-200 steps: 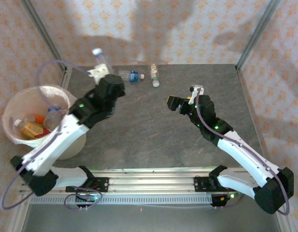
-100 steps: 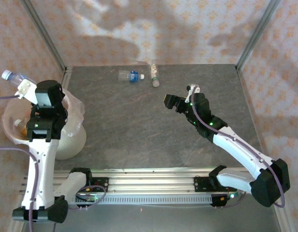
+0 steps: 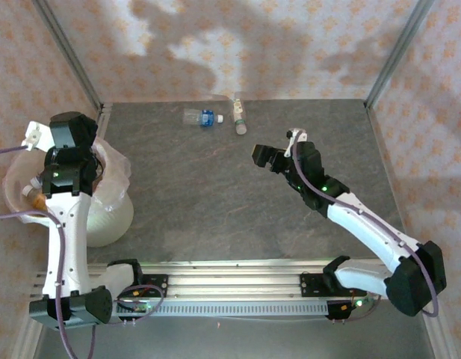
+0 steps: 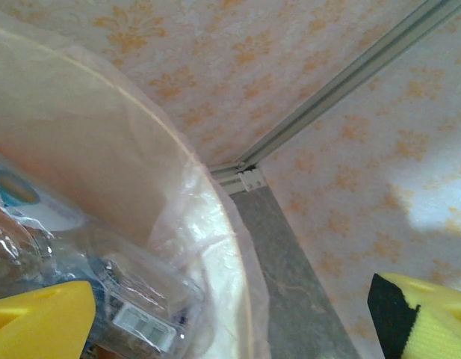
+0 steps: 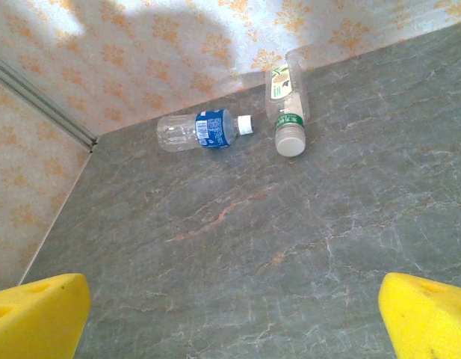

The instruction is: Put the plastic bottles in the bin

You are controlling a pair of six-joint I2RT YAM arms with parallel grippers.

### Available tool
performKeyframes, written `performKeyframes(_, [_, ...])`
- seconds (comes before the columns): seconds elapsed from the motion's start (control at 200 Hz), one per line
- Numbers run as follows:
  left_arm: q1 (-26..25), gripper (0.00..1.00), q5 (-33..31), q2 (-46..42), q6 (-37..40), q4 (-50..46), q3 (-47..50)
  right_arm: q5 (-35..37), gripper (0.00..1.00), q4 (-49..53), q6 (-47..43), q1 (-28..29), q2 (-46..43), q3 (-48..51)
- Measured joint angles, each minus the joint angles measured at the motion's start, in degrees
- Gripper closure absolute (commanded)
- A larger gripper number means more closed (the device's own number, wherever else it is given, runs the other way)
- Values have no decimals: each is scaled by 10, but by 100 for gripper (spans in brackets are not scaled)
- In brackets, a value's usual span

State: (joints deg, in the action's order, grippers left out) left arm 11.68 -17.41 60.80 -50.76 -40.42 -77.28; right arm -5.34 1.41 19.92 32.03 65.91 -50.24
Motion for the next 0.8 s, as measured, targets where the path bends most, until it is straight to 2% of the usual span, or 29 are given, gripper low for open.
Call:
performKeyframes(0.11, [0, 0, 49, -9, -4, 12, 1, 0, 1, -3, 5, 0, 21, -12])
performKeyframes(0.285, [-6, 0, 188, -14, -13, 62, 5, -7, 1, 0, 19, -8, 95, -63])
performKeyframes(0.345, [-30, 0, 220, -12, -13, 77, 5, -15, 1, 6, 27, -19, 131, -92])
performKeyframes(0.405, [-80, 0, 239, -5, -3, 87, 0, -29, 1, 23, 33, -32, 179, -134])
performKeyframes(0.53, [-191, 0, 275, 32, 26, 103, -26, -55, 0, 83, 21, -53, 308, -272])
performKeyframes(0.595, [-231, 0, 294, 57, 38, 115, -37, -56, 1, 126, 3, -56, 383, -358])
performKeyframes(0.681, [-259, 0, 316, 94, 52, 116, -50, -48, 2, 185, -29, -56, 480, -474])
performKeyframes(0.801, [-264, 0, 320, 139, 71, 92, -71, -32, 4, 297, -80, -56, 629, -669])
